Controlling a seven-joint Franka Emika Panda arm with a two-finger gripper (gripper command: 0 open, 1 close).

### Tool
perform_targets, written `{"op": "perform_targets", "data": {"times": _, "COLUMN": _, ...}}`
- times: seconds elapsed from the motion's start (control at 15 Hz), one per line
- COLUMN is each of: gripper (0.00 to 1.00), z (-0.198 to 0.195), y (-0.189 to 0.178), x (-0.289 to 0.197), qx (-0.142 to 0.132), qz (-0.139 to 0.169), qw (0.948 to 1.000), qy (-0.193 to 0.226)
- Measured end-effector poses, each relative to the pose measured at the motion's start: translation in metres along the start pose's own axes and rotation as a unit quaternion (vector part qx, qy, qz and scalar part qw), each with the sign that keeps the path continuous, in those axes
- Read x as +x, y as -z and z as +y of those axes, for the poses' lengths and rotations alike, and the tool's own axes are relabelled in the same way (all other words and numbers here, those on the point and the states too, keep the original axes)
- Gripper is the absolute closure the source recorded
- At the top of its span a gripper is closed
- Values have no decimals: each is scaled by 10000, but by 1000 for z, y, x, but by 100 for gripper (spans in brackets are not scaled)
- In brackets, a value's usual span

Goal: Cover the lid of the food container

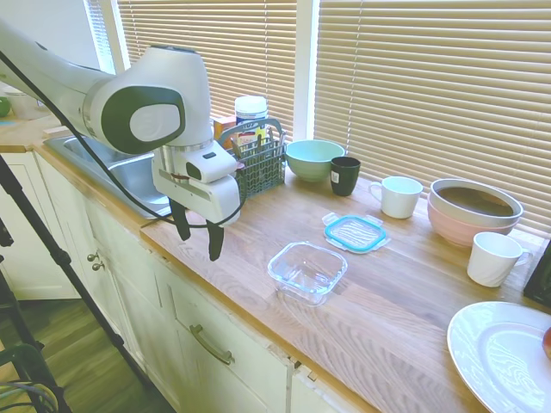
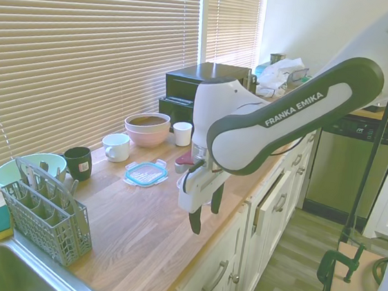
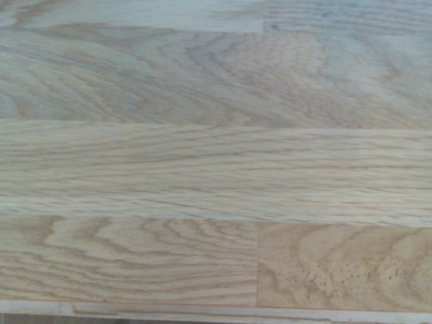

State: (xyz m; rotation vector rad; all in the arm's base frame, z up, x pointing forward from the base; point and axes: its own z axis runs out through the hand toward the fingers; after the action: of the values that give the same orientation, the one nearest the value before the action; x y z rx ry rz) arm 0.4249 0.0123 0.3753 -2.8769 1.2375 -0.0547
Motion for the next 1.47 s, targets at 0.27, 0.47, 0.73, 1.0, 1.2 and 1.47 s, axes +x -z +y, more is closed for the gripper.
{"op": "perform_targets", "data": {"times": 0.27, "gripper": 0, "z": 1, "y": 4, "x": 1, "qx": 36, "qz": 39, "qw": 10000, "qy": -14}}
{"op": "perform_targets", "data": {"times": 0.47, "gripper": 0, "z": 13, "y": 19, "x": 14, "qx": 158, "qz": 146, "qw": 9997, "qy": -78}}
{"op": "perform_targets", "data": {"times": 0.73, "gripper": 0, "z": 41, "y": 57, "x": 54, "qx": 468, "qz": 347, "qw": 9979, "qy": -280}}
{"op": "perform_targets", "data": {"times": 1.0, "gripper": 0, "z": 80, "y": 91, "x": 101, "qx": 742, "qz": 363, "qw": 9963, "qy": -236}}
{"op": "perform_targets", "data": {"times": 1.2, "gripper": 0, "z": 102, "y": 113, "x": 139, "qx": 1096, "qz": 429, "qw": 9930, "qy": -123}}
{"op": "perform_targets", "data": {"times": 1.47, "gripper": 0, "z": 93, "y": 110, "x": 190, "qx": 1198, "qz": 256, "qw": 9924, "qy": -136}}
